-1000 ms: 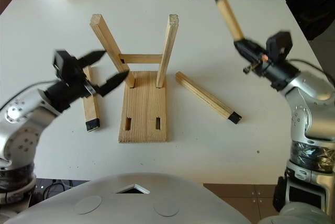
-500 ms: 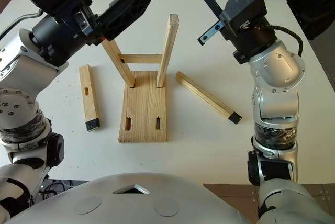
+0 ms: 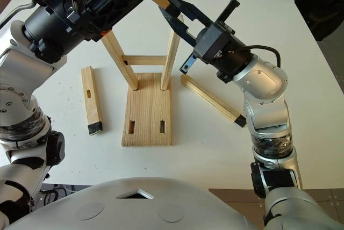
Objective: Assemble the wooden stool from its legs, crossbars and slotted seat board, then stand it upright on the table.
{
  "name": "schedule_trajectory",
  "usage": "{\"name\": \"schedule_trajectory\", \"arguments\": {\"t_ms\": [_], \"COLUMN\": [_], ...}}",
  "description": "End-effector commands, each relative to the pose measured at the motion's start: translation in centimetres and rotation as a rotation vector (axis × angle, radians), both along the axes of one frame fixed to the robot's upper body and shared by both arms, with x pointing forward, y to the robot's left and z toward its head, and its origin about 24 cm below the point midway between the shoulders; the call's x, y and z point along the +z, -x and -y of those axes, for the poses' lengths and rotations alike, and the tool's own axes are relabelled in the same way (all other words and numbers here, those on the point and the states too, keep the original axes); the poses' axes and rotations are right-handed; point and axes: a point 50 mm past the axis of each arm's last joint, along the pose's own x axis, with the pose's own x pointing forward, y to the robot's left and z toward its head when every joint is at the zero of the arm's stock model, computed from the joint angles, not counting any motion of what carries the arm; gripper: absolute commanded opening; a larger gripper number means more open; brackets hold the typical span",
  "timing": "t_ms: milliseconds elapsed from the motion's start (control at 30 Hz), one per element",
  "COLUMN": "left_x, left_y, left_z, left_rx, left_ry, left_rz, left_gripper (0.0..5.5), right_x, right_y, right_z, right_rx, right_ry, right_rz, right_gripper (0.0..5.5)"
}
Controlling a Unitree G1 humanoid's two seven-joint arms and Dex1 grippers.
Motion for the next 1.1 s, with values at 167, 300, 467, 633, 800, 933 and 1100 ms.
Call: {"name": "schedule_trajectory", "arguments": {"t_ms": [167, 300, 467, 633, 800, 933, 1100], "left_x": [-0.1, -0.9, -1.5, -1.7, -1.8, -2.4, -2.3], "left_y": [0.1, -0.4, -0.6, -0.5, -0.5, -0.4, -0.4], "left_z": [-0.1, -0.3, -0.3, -0.2, -0.3, -0.3, -0.4], "left_rx": [-0.010, 0.006, 0.000, -0.020, -0.020, -0.019, -0.010], "left_ry": [-0.033, -0.055, -0.084, -0.104, -0.124, -0.159, -0.153], "left_rz": [0.013, -0.014, -0.028, -0.028, -0.026, -0.029, -0.022], "left_gripper": [2.87, 2.29, 1.48, 1.32, 1.31, 1.31, 1.31], "right_x": [0.0, 0.1, 0.0, -0.5, -0.9, -1.0, -2.1], "right_y": [-0.2, -0.4, -0.5, -0.3, -0.3, -0.3, 0.0], "right_z": [0.3, 0.6, 0.9, 0.7, 0.8, 1.0, 0.7], "right_rx": [-0.039, -0.073, -0.121, -0.125, -0.116, -0.113, -0.067], "right_ry": [-0.011, 0.008, 0.049, 0.118, 0.158, 0.203, 0.242], "right_rz": [0.010, 0.044, 0.114, 0.175, 0.185, 0.210, 0.156], "right_gripper": [0.41, 0.41, 0.41, 0.41, 0.41, 0.41, 0.70]}}
